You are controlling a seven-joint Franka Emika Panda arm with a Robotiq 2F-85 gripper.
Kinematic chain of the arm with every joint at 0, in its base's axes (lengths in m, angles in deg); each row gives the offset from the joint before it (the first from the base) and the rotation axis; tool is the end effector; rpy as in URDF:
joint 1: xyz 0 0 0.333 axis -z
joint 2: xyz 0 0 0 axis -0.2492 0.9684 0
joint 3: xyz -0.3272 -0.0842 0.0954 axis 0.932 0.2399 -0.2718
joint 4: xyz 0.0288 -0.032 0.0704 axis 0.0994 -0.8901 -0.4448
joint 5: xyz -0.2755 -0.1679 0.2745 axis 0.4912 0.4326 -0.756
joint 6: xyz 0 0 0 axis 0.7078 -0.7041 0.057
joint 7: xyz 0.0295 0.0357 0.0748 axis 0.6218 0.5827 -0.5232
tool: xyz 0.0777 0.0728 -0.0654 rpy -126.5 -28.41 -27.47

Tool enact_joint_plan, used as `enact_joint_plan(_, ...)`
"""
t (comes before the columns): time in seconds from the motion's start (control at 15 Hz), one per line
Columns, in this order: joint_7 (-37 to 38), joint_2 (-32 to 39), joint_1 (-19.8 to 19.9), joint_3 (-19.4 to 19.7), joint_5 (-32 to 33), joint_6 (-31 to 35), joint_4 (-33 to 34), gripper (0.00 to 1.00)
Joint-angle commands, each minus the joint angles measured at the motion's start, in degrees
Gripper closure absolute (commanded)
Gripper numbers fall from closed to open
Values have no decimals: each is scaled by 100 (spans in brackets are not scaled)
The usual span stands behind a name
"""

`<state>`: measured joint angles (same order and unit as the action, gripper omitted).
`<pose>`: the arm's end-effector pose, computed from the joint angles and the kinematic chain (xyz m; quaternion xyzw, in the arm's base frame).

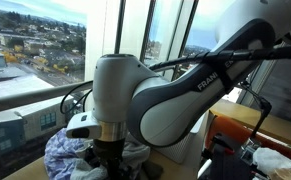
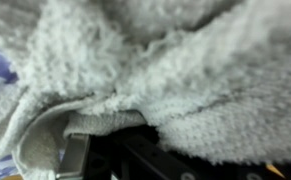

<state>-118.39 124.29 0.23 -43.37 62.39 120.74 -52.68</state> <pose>0.6393 0.3411 0.1021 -0.6789 -0.7337 0.0097 0.0272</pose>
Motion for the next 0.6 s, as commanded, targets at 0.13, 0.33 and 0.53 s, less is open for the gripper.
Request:
enact_joint_plan(0.13, -180, -294, -63, -209, -61, -513, 301, 100)
enact_joint_plan(0.33, -179, -885, -116, -334, -76, -886, 311, 99)
enact_joint_plan(0.53, -246, -1438, -196, -360, -57, -1309, 477, 100)
